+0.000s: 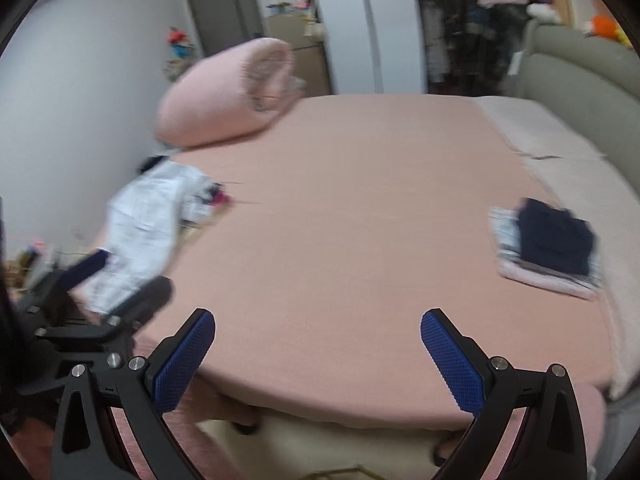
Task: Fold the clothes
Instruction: 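Move both grippers toward the white clothes pile on the bed, then grasp the white shirt edge with the right gripper while the left gripper grasps nearby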
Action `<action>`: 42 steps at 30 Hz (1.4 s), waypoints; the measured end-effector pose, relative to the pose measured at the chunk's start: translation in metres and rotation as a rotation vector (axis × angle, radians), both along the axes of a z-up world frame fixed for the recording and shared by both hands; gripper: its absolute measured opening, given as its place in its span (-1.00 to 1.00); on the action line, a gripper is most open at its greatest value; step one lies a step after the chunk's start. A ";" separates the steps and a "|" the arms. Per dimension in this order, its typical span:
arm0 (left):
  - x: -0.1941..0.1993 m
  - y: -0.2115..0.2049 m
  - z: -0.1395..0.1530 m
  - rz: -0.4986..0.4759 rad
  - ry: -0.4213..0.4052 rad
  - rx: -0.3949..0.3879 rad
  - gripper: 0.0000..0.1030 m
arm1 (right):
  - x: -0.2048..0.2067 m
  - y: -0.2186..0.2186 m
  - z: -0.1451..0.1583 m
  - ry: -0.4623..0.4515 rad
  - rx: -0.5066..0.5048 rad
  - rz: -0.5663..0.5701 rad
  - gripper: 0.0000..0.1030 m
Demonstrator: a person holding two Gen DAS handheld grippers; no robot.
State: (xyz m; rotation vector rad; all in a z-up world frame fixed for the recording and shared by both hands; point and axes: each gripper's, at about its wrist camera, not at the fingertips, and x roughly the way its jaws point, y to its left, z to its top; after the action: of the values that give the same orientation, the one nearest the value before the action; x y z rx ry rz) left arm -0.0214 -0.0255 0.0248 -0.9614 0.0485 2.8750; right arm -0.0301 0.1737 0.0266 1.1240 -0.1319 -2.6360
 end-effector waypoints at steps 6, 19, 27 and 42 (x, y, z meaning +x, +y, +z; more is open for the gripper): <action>-0.027 -0.050 0.016 0.072 0.045 -0.021 0.99 | -0.048 -0.056 0.037 0.128 0.035 0.168 1.00; -0.089 -0.202 0.011 0.355 0.032 -0.034 0.99 | -0.159 -0.220 0.024 0.108 0.196 0.363 1.00; -0.110 -0.290 -0.037 0.477 -0.067 -0.014 0.99 | -0.213 -0.324 -0.040 -0.015 0.180 0.451 1.00; -0.162 -0.387 -0.170 0.602 -0.223 0.113 0.97 | -0.267 -0.442 -0.179 -0.216 0.201 0.526 1.00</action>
State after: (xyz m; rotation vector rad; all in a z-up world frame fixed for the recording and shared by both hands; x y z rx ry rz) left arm -0.1830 -0.4123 -0.1450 -1.4772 -0.4989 3.2028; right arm -0.2974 -0.2686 -0.1521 1.2939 0.3485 -2.0926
